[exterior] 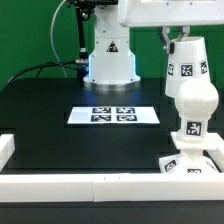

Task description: Assemble lamp

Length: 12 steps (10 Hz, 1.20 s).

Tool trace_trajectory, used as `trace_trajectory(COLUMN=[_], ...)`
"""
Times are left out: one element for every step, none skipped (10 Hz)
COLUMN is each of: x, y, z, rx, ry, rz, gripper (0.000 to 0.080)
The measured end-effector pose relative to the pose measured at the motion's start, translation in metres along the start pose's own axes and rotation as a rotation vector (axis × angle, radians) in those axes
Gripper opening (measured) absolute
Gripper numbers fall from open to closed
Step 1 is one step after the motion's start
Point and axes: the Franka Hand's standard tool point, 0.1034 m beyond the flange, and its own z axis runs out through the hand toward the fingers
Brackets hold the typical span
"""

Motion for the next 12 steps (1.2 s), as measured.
trace_trajectory(x=[0.014, 0.040, 0.060, 0.072, 0.083, 0.079, 0.077, 0.077, 0.077, 0.084, 0.101, 0.115], y=[0.013, 0.027, 0.037, 0.040, 0.042, 0.042, 0.042, 0.042, 0.043, 0.050, 0.059, 0.066], z=[-0.018, -0.036, -0.045, -0.055, -0.062, -0.057, -0.056, -0.056, -0.055, -0.056, -0.060, -0.060], rx=[0.016, 0.036, 0.027, 0.011, 0.001, 0.001, 0.002, 0.002, 0.001, -0.010, -0.031, -0.049], ry=[-0.003, 0.022, 0.043, 0.034, 0.040, 0.037, 0.034, 0.034, 0.032, 0.038, 0.053, 0.062], rz=[-0.062, -0.099, -0.118, -0.122, -0.126, -0.124, -0.124, -0.124, -0.123, -0.136, -0.139, -0.142], gripper=[0.0041, 0.0041, 0.0041, 0.0041, 0.0041, 0.0041, 0.0041, 0.0041, 0.0041, 0.0042, 0.0042, 0.0042])
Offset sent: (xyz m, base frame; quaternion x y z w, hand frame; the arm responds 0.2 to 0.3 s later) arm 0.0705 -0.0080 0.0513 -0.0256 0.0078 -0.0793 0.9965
